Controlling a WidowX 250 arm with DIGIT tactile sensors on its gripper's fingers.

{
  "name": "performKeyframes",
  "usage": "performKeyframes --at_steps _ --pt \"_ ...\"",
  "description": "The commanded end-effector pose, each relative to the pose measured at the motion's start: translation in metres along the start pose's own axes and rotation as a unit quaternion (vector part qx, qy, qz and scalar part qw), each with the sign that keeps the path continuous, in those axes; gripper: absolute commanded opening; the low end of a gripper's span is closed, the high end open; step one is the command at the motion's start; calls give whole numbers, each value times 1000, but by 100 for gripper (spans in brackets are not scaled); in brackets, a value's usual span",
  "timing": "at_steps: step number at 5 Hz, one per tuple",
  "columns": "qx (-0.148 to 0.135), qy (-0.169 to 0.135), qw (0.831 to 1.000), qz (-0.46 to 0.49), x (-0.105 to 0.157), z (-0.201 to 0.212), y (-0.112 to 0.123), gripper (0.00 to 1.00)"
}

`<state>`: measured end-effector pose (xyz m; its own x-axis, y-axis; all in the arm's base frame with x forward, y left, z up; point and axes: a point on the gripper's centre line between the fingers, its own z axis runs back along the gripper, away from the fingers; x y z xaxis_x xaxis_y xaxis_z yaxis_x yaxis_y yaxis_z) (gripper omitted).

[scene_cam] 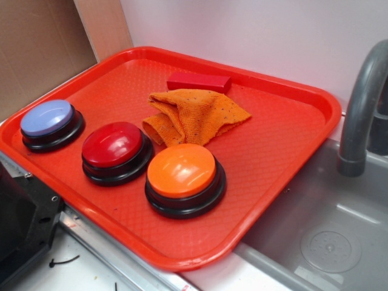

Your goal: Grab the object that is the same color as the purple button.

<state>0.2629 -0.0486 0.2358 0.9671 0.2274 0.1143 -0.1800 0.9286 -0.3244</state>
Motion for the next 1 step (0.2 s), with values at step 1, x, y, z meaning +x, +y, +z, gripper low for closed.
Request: performKeyframes --at_steps 1 --pt "21 -23 999 32 -7 13 16 0"
